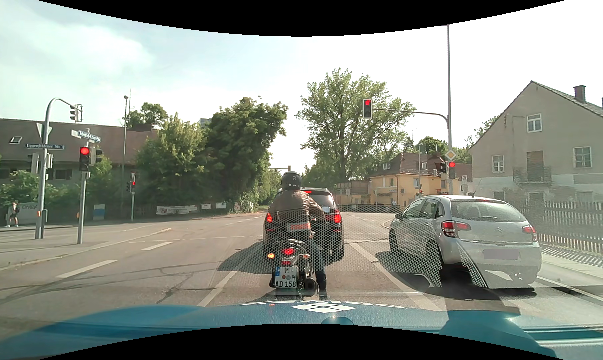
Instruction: Follow the waypoints while adhering to traffic rules and regulations
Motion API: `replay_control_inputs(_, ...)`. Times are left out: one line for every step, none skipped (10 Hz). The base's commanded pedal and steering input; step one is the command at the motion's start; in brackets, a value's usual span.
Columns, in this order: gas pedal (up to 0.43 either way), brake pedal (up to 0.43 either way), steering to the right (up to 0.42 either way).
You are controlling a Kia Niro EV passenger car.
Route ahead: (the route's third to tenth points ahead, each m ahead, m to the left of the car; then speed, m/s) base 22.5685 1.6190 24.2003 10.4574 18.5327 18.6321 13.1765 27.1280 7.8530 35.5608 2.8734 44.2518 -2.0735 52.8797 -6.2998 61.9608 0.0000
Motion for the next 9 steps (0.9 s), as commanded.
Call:
replay_control_inputs(0.0, 0.317, -0.011)
replay_control_inputs(0.0, 0.317, -0.01)
replay_control_inputs(0.0, 0.317, -0.011)
replay_control_inputs(0.0, 0.317, -0.011)
replay_control_inputs(0.0, 0.317, -0.011)
replay_control_inputs(0.0, 0.317, -0.011)
replay_control_inputs(0.0, 0.317, -0.011)
replay_control_inputs(0.0, 0.311, -0.011)
replay_control_inputs(0.0, 0.317, -0.011)
